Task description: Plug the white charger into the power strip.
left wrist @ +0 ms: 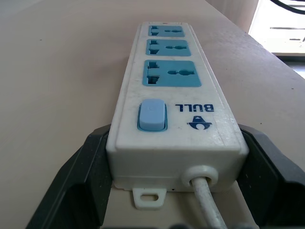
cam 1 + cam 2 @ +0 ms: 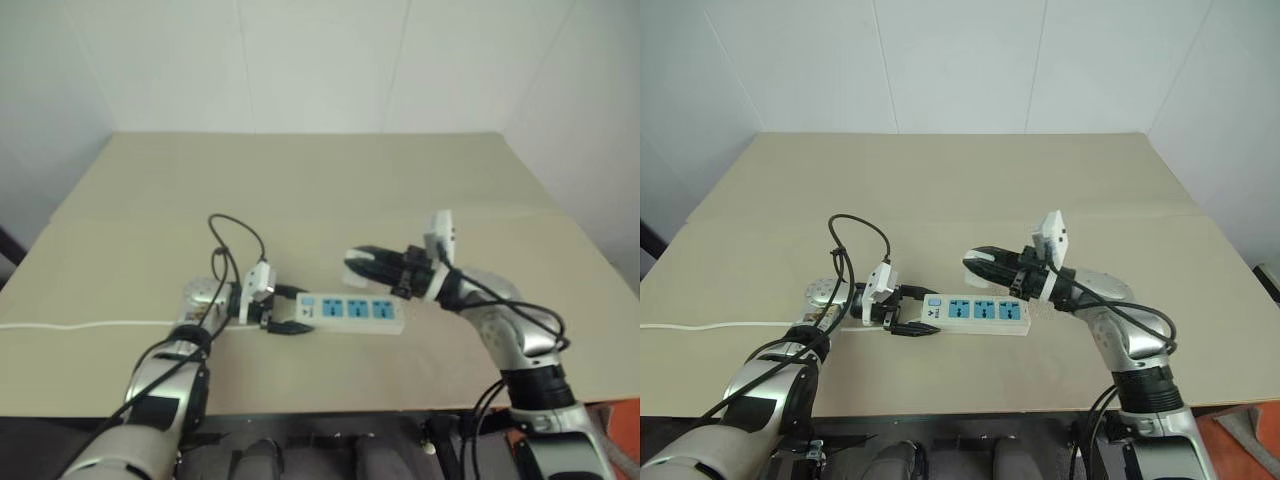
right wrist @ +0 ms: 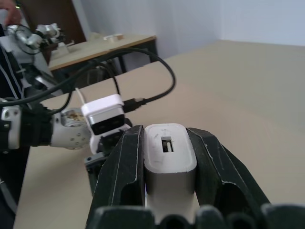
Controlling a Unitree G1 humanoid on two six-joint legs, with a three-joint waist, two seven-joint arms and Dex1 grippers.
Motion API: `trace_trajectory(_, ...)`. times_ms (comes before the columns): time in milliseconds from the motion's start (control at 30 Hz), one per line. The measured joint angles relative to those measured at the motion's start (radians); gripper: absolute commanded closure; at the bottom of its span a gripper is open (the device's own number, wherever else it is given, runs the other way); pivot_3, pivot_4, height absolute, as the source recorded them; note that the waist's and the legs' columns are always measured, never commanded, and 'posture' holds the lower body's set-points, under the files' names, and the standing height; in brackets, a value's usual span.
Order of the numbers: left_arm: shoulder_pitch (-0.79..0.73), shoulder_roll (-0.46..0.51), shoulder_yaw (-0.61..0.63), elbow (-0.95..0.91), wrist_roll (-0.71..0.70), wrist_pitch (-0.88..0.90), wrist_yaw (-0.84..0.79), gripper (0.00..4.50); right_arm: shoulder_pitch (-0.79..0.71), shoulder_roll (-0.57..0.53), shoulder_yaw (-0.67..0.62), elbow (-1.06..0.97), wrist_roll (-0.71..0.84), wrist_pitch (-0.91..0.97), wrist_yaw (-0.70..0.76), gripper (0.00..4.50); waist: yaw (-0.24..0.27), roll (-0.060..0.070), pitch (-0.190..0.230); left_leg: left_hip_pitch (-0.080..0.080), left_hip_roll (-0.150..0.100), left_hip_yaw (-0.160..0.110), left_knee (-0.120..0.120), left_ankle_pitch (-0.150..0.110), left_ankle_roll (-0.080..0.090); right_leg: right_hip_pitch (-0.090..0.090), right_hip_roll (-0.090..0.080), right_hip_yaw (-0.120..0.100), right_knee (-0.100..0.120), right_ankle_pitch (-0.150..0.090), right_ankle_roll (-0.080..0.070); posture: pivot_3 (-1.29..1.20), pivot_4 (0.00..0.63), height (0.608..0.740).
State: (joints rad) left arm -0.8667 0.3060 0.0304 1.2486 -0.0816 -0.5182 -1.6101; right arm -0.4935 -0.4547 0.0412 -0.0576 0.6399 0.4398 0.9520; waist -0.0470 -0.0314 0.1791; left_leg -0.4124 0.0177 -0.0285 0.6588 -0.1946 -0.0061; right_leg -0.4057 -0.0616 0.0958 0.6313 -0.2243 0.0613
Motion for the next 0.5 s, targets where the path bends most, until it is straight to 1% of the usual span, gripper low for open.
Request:
trace_trajectory(200, 0.0, 0.003, 0.0, -0.002, -0.001, 0.002, -0.001, 1.23, -0.049, 0.077, 0.029, 0.161, -0.032, -0.042, 0.104, 3.38, -0.001, 0.0, 0.0, 0.0, 0.0, 0.0, 0.0, 0.0, 0.0, 0.0, 0.0, 0.0, 0.0, 0.0, 0.0, 0.0, 0.15, 0.74)
trace_trajectory(333, 0.001, 0.003, -0.001, -0.004, -0.001, 0.003, -0.001, 1.23, -0.103, 0.116, 0.034, 0.258, -0.068, -0.107, 0.171, 3.38, 0.0, 0.0, 0.0, 0.0, 0.0, 0.0, 0.0, 0.0, 0.0, 0.0, 0.0, -0.001, 0.0, 0.0, 0.0, 0.0, 0.15, 0.74)
trace_trajectory(500, 0.001, 0.003, -0.001, -0.006, -0.001, 0.005, -0.002, 1.23, -0.138, 0.134, 0.063, 0.346, -0.112, -0.155, 0.244, 3.38, 0.0, 0.0, 0.0, 0.0, 0.0, 0.0, 0.0, 0.0, 0.0, 0.0, 0.0, -0.001, 0.0, 0.0, -0.001, 0.0, 0.15, 0.74)
